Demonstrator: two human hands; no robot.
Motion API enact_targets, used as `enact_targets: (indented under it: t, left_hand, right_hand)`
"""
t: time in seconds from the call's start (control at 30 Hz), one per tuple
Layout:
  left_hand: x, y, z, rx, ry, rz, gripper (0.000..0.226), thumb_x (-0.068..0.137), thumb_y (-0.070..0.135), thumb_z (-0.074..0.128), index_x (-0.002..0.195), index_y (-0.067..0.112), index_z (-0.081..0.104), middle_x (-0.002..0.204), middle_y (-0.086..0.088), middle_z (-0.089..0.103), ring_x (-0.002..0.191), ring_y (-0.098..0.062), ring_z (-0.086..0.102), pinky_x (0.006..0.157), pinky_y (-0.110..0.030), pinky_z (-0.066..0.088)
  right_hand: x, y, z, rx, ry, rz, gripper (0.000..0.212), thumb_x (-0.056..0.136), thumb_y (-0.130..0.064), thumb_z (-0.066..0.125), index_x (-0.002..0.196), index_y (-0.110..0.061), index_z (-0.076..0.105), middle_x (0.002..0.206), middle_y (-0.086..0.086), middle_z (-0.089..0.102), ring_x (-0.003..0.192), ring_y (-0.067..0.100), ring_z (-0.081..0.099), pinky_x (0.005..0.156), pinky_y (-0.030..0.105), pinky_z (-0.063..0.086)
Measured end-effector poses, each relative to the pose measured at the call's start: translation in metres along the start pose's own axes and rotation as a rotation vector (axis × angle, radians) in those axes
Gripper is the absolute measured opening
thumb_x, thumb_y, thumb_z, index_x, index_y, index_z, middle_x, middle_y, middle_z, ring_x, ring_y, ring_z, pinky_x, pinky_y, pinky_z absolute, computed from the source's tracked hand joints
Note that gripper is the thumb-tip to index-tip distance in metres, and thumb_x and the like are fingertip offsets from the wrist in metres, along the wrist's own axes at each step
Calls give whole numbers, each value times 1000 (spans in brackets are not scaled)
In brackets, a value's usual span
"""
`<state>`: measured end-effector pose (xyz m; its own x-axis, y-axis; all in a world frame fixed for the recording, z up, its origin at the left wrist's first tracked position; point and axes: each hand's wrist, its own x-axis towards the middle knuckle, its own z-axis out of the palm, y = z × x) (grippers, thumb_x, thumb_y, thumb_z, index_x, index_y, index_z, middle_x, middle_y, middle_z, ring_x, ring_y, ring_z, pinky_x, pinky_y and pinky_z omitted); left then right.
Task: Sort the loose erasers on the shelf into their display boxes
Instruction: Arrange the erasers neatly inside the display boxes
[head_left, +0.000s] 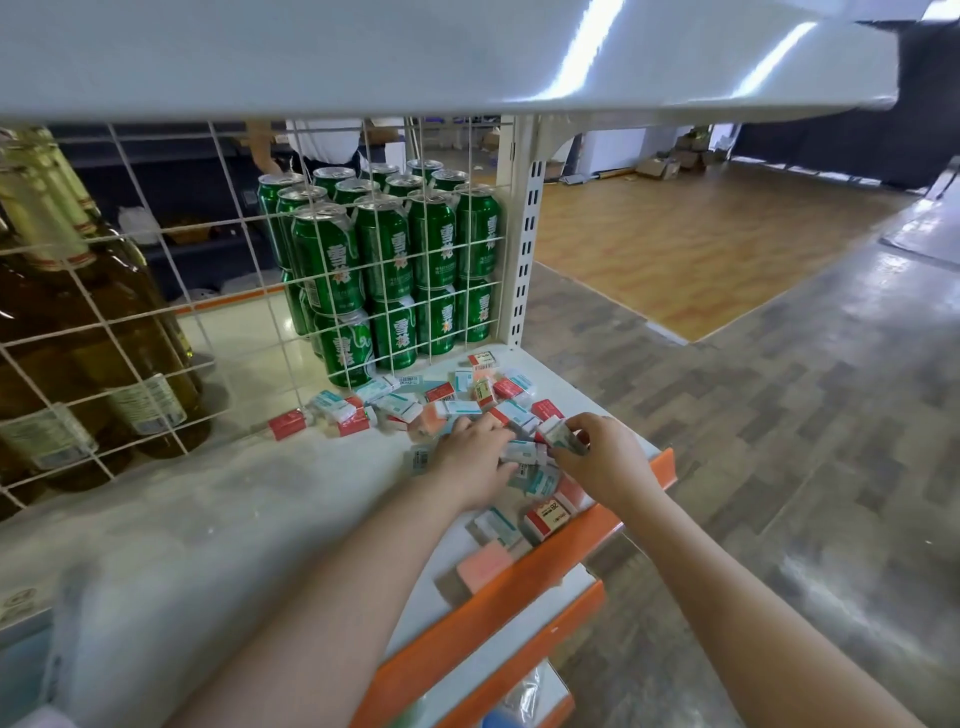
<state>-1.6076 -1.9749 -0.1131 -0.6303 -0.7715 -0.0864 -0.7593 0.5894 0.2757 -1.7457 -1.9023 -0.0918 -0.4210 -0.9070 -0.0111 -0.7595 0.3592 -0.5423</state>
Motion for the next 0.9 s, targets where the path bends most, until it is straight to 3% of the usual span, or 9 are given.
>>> enact_targets:
  t: [0.13,0.3,0.4,0.53,0.6,0.67,0.77,0.9]
  left_hand:
    - [3,5,5,-102,72,-53,33,90,33,57,120,18,54,128,-1,48,117,-21,43,97,-37,41]
    - [-4,7,4,-134,111,-100,18,90,30,57,100,14,58,102,-2,56,88,-19,56,74,-32,49]
    - [-10,0,2,-145,119,-79,19,96,25,46,84,12,53,80,-1,50,70,-16,49,55,-25,35]
    - [-20,-13,-1,-188,171,-145,34,95,15,41,61,16,35,61,-1,38,63,-20,40,52,-30,25]
    - [-27,-17,-4,-218,176,-175,27,92,15,45,65,13,43,67,-4,47,69,-25,49,57,-31,31]
    - [-32,-22,-6,-269,177,-192,11,89,15,50,84,10,59,87,-11,60,86,-30,57,66,-33,40]
    - [-41,-30,-7,-397,182,-248,26,88,17,54,112,9,61,109,-11,63,101,-28,59,84,-34,46]
    - [-53,-41,-10,-656,185,-317,27,85,12,55,112,8,60,105,-9,63,97,-27,63,86,-36,52]
  right_hand:
    - [-3,1,1,10,1,34,40,89,-26,61,126,-17,53,117,5,59,89,16,61,59,15,48]
    - [-6,3,1,17,-5,27,39,90,-25,59,127,-15,54,116,5,58,82,11,55,51,10,41]
    - [-9,0,2,28,2,7,35,90,-23,58,123,-13,57,114,6,58,80,11,54,51,11,41]
    - [-12,-5,3,74,12,-11,34,90,-18,58,123,-13,58,114,6,59,85,14,57,60,15,48]
    - [-13,-8,5,106,17,-15,33,89,-16,59,121,-13,59,114,6,62,88,15,60,65,20,51]
    - [-15,-10,5,128,9,-21,30,89,-15,58,119,-13,59,111,5,63,82,11,59,56,14,44]
    - [-19,-14,7,154,6,-29,25,90,-13,56,115,-14,59,107,4,64,69,4,54,49,11,35]
    - [-28,-23,12,186,14,-37,24,90,-10,55,113,-12,59,106,4,63,65,3,52,48,11,34]
